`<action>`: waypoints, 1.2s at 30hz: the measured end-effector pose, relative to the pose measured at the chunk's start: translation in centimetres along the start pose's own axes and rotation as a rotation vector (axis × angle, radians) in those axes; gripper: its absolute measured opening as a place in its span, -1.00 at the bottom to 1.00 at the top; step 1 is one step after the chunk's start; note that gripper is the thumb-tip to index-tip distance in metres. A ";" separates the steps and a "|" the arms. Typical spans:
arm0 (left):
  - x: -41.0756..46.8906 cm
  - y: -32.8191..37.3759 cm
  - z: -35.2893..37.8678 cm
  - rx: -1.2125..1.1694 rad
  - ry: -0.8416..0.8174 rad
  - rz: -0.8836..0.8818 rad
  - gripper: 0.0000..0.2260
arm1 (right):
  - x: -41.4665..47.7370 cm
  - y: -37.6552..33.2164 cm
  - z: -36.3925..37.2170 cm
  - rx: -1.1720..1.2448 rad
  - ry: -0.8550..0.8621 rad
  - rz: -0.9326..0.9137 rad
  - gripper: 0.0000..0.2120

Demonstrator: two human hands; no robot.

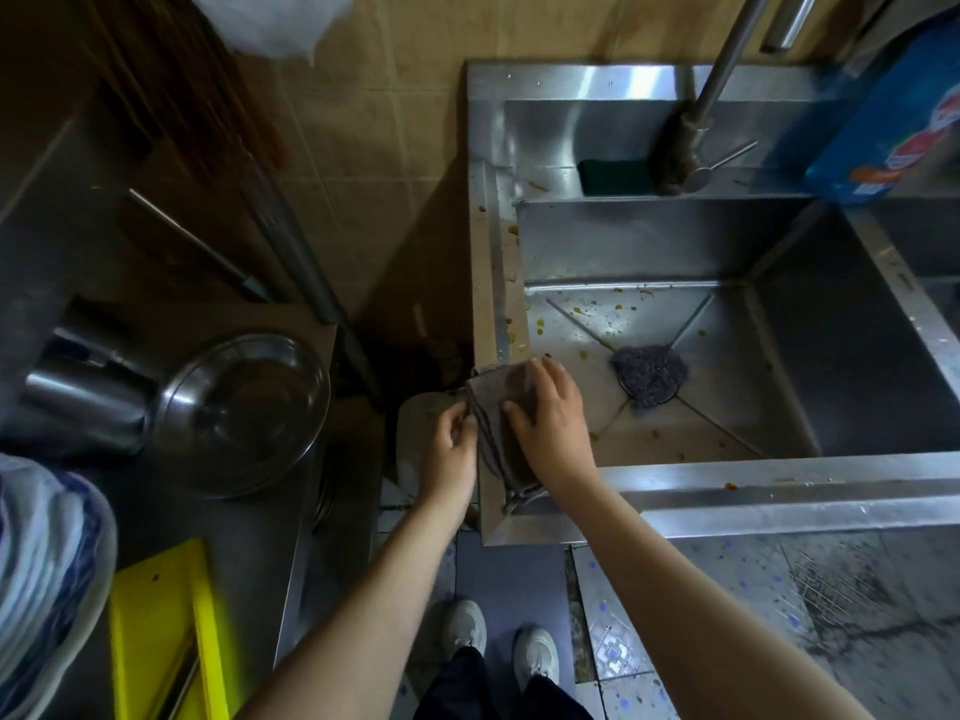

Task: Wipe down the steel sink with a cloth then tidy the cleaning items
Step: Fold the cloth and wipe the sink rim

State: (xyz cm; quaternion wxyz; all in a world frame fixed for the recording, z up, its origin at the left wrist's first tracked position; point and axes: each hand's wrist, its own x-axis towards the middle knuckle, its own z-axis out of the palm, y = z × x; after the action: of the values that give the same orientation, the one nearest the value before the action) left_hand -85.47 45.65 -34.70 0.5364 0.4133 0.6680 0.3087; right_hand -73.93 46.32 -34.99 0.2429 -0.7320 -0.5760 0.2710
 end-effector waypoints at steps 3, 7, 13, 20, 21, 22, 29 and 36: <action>0.7 -0.4 0.9 -0.043 -0.021 -0.012 -0.66 | -0.5 0.2 1.1 -0.202 -0.082 -0.126 -0.50; 0.7 -1.4 2.7 -0.220 -0.020 -0.132 -0.70 | -1.0 0.7 2.0 -0.364 -0.163 -0.121 -0.43; 0.9 -2.1 3.0 -0.240 0.034 -0.119 -0.65 | -0.3 0.7 2.6 -0.339 -0.154 -0.082 -0.41; 1.3 -2.6 3.2 -0.112 0.021 0.054 -0.64 | 4.2 0.3 2.6 -0.233 -0.067 -0.085 -0.54; 1.4 -2.7 3.3 -0.069 0.039 0.070 -0.63 | 5.1 0.2 2.7 -0.234 -0.058 -0.075 -0.54; 1.3 -2.6 3.2 -0.027 0.059 0.073 -0.63 | 6.0 0.0 2.7 -0.235 -0.048 -0.061 -0.54; 1.5 -3.3 3.4 0.093 0.095 0.048 -0.63 | 8.7 -0.7 2.8 -0.280 -0.056 -0.059 -0.53; 1.6 -3.4 3.4 -0.101 0.108 0.017 -0.67 | 1.0 1.1 3.5 -0.272 -0.037 -0.142 -0.46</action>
State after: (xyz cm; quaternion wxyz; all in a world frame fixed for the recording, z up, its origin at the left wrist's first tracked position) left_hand -83.02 45.38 -39.11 0.5171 0.3743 0.6759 0.3682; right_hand -75.33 47.24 -38.36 0.1491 -0.7105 -0.6621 0.1861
